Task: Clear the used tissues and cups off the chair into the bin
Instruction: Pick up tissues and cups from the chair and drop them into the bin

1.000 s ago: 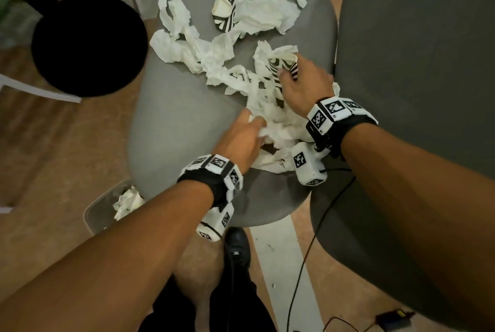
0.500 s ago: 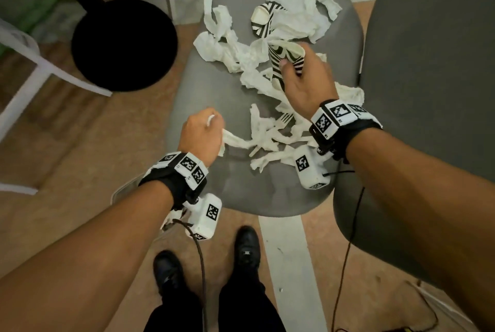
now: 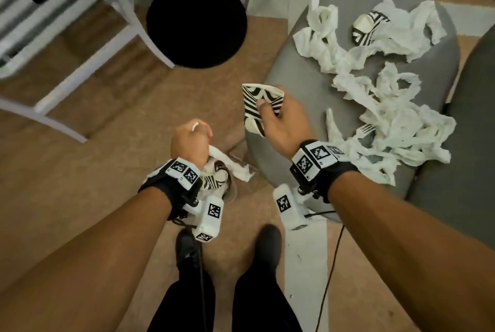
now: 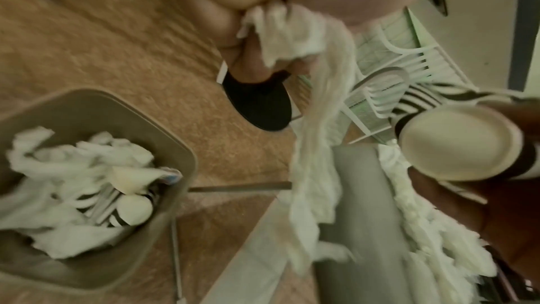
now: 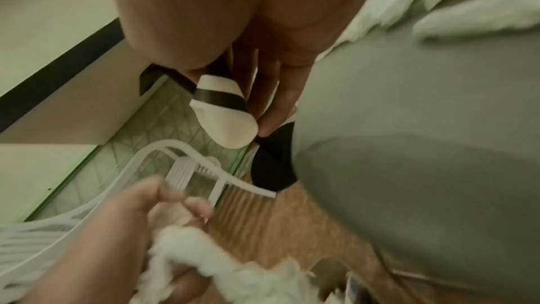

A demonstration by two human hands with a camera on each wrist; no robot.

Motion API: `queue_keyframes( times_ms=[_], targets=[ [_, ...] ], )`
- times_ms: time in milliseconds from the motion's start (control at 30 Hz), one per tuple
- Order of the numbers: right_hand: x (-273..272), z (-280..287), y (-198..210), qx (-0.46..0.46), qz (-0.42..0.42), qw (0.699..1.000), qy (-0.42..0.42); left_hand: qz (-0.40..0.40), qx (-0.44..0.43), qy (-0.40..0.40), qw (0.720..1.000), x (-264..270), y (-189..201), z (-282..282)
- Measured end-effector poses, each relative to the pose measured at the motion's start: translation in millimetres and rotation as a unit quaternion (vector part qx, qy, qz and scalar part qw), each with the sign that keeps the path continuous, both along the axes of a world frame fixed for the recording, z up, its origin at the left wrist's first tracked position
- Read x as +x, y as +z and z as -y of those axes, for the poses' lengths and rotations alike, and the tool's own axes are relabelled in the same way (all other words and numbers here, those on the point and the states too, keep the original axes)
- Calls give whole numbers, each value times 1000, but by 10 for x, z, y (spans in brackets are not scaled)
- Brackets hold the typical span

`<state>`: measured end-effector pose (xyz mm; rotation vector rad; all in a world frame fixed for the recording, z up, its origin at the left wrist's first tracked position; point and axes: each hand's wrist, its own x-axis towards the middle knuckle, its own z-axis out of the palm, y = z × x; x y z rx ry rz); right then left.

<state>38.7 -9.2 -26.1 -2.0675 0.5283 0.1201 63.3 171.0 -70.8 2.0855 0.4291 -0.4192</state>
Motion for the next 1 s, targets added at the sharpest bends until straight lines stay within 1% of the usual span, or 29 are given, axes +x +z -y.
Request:
queue_keyframes(
  times_ms=[67,133,167,200,267,300,367,433,500,567,633,700,800,867,933,1000],
  targets=[
    [14,-322,-141,-1,-14,1000,24,-42,13,-9,999,-21,-78,-236],
    [-5,-571,-238,17,-31,999,28,-69,46,-74,994,-67,-225,-437],
    [-15,-711,-324,23,-45,998,30,-76,56,-81,992,-83,-349,-551],
    [-33,-816,-381,27,-61,997,33,-89,53,-77,992,-106,-439,-630],
    [-92,-998,-590,35,-102,994,35,-125,7,-45,991,-169,-643,-780],
    [-130,-1060,-698,34,-125,991,40,-133,-3,-32,991,-192,-742,-829],
    [-197,-1162,-967,6,-177,982,65,-117,26,-28,992,-202,-899,-916],
    [-257,-1207,-1211,-33,-226,970,85,-92,57,-44,993,-202,-1053,-970],
    [-297,-1241,-1429,-49,-266,958,93,-102,59,-64,991,-213,-1203,-970],
    [-328,-1251,-1612,-33,-287,953,85,-129,64,-79,986,-226,-1377,-915],
    [-352,-1247,-1751,-29,-300,949,89,-144,79,-134,977,-247,-1523,-861],
    [-381,-1240,-1888,-40,-314,943,103,-190,94,-171,962,-289,-1714,-815],
    [-405,-1277,-2037,-38,-315,940,123,-255,81,-186,946,-326,-1820,-792],
    [-441,-1272,-2075,-34,-316,939,133,-278,86,-218,932,-295,-1804,-803],
    [-490,-1215,-2058,-33,-315,939,135,-298,86,-266,913,-229,-1786,-835],
    [-490,-1130,-1895,-32,-307,941,142,-297,91,-286,907,-154,-1697,-839]
  ],
)
